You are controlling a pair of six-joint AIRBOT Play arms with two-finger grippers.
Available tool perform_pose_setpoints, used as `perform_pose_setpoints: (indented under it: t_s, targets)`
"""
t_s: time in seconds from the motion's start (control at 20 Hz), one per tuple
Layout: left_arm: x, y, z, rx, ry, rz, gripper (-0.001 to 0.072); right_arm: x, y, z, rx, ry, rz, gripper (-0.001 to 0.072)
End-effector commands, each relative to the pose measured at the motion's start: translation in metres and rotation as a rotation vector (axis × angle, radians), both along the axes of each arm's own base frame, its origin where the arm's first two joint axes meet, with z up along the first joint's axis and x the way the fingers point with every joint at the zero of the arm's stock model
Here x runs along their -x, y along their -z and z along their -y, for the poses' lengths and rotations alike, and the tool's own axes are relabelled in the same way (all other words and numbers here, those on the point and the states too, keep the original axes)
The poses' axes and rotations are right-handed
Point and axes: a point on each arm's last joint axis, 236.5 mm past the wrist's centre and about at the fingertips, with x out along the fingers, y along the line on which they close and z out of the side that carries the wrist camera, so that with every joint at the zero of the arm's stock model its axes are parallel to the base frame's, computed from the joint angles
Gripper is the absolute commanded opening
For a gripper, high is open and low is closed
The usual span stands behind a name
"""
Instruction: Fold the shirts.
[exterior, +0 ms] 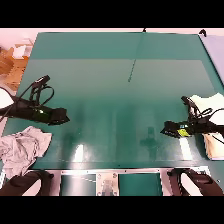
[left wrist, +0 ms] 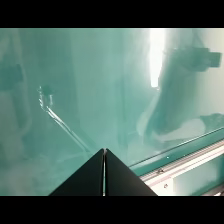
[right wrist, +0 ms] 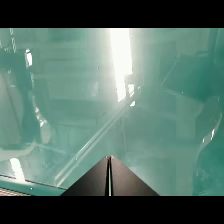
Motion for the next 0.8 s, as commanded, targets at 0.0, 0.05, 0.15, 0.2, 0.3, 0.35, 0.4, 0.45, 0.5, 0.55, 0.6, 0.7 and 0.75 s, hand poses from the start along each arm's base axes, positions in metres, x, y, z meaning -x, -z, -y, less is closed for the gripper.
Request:
perform_pose_setpoints:
  t_s: [0.0, 0.05, 0.15, 0.2, 0.3, 0.35, 0.4, 0.45, 0.5, 0.55, 0.6, 0.7, 0.75]
  targets:
    - [0.002, 0.012, -0.022, -0.101, -0.026, -0.023, 0.0023, 0.001, 0.0, -0.001, -0.002, -0.002, -0.004, 0.0027]
    - [0.008, 0.02, -0.042, -0.189, -0.046, -0.054, 0.0023, 0.001, 0.0, -0.001, -0.002, -0.002, -0.004, 0.0027]
    - [0.016, 0.033, -0.106, -0.46, -0.12, -0.105, 0.0024, 0.001, 0.0, -0.001, -0.002, -0.002, -0.004, 0.0027]
    - [0.019, 0.033, -0.139, -0.592, -0.154, -0.114, 0.0034, 0.001, 0.0, -0.001, -0.002, -0.002, -0.004, 0.0027]
    - [0.016, 0.027, -0.19, -0.809, -0.2, -0.087, 0.072, 0.001, 0.0, -0.001, -0.002, -0.002, -0.004, 0.0027]
    - [0.015, 0.027, -0.207, -0.866, -0.219, -0.081, 0.0693, 0.001, 0.0, -0.001, -0.002, -0.002, -0.004, 0.0027]
    - [0.017, 0.033, -0.221, -0.888, -0.247, -0.091, 0.0693, 0.001, 0.0, -0.001, -0.002, -0.002, -0.004, 0.0027]
    - [0.021, 0.042, -0.234, -0.89, -0.279, -0.107, 0.072, 0.001, 0.0, -0.001, -0.002, -0.002, -0.004, 0.0027]
    - [0.027, 0.052, -0.25, -0.888, -0.324, -0.128, 0.072, 0.001, 0.0, -0.001, -0.002, -0.002, -0.004, 0.0027]
    - [0.034, 0.062, -0.266, -0.882, -0.384, -0.145, 0.072, 0.001, 0.0, -0.001, -0.002, -0.002, -0.004, 0.0027]
    - [0.041, 0.072, -0.281, -0.871, -0.446, -0.158, 0.072, 0.001, 0.0, -0.001, -0.002, -0.002, -0.004, 0.0027]
    - [0.055, 0.096, -0.301, -0.823, -0.52, -0.17, 0.072, 0.001, 0.0, -0.001, -0.002, -0.002, -0.004, 0.0027]
    - [0.057, 0.105, -0.307, -0.802, -0.551, -0.157, 0.072, 0.001, 0.0, -0.001, -0.002, -0.002, -0.004, 0.0027]
